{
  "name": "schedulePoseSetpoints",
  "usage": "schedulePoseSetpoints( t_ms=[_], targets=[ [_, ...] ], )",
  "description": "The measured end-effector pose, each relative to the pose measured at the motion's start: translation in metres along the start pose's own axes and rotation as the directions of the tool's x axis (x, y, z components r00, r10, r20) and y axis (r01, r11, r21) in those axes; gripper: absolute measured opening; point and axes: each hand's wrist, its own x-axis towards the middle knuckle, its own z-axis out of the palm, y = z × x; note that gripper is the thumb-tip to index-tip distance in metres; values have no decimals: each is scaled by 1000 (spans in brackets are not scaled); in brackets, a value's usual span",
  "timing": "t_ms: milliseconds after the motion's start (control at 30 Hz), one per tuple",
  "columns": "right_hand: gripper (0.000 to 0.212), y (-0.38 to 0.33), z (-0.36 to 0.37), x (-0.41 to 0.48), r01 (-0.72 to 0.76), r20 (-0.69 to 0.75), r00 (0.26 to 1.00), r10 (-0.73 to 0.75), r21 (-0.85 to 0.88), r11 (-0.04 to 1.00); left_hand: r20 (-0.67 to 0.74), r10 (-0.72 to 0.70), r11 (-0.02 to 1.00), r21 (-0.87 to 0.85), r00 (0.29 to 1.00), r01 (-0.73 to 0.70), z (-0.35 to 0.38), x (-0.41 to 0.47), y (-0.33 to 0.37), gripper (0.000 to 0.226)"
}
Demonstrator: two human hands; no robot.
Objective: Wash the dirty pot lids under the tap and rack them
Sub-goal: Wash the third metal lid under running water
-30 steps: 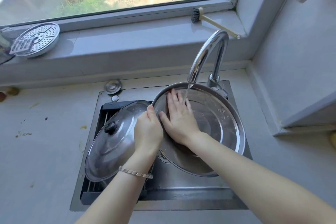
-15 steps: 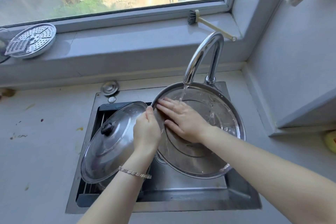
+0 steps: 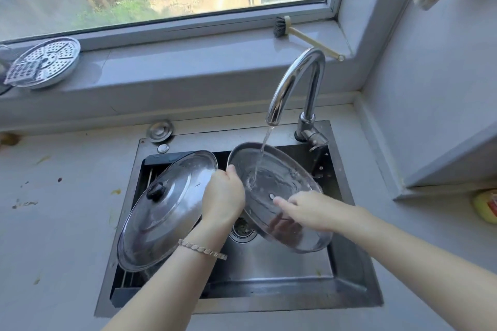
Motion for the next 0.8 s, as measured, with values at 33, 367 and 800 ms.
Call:
schedulePoseSetpoints(
  t_ms=[33,367,800],
  targets=[
    [58,-6,0,-11,77,84,993,-78,10,997,65,-35,999,-15,997,36,8,3,-4,42],
    [26,-8,-38,-32,171,-102,965,-242,-454,874,231,323,768,503,918,-397,11,-25,-8,50],
    [41,-19,-57,16,429,-561,783,-268,174,886,142,170,778,-627,975,-44,14,-22,-9,46]
  ],
)
